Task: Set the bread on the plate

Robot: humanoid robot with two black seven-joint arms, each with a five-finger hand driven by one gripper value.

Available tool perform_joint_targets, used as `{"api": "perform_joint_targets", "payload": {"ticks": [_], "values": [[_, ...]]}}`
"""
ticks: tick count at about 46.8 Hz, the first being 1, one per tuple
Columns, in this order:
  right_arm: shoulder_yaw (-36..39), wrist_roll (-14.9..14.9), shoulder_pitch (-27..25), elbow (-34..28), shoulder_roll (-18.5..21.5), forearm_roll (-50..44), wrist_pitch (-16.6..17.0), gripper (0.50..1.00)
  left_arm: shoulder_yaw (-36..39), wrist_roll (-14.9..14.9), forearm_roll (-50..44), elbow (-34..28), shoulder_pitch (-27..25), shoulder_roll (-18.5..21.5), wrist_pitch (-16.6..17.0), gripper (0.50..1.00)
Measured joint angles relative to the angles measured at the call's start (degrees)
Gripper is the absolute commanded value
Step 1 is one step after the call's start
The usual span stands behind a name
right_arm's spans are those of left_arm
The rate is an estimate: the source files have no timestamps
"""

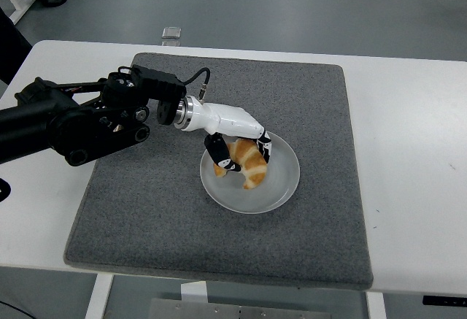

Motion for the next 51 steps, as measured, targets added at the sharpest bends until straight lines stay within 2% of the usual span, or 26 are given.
{"api": "perform_joint_targets", "payload": {"ticks": [1, 8, 20, 28, 37, 51], "values": [[-0.01, 0.01, 0.00, 0.00, 0.00, 0.00, 0.00, 0.952, -0.05, 0.00, -0.08, 0.05, 0.00, -0.01, 0.04, 0.945], [-0.02, 0.00, 0.00, 0.00, 0.00, -0.01, 0.00, 0.952, -0.15, 0.00, -0.98, 0.10, 0.02, -0.01, 1.79, 0.988], [-0.01, 0.00, 0.00, 0.00, 0.00, -0.04, 0.00, 0.952, -0.07, 0.00, -6.25, 0.00, -0.01, -0.01, 1.97, 0.992], [0.00, 0.00, 0.00, 0.00, 0.00, -0.03, 0.00, 0.952, -0.70, 0.00, -13.87, -0.17, -0.52, 0.04, 2.14, 0.990], [-0.01, 0.01, 0.00, 0.00, 0.00, 0.00, 0.00, 0.952, -1.68, -0.04, -19.12, -0.49, -0.49, 0.51, 3.68, 0.992], [-0.01, 0.01, 0.00, 0.00, 0.00, -0.02, 0.00, 0.952, -6.53, -0.01, -42.28, 0.34, 0.09, 1.49, 7.13, 0.992]]}}
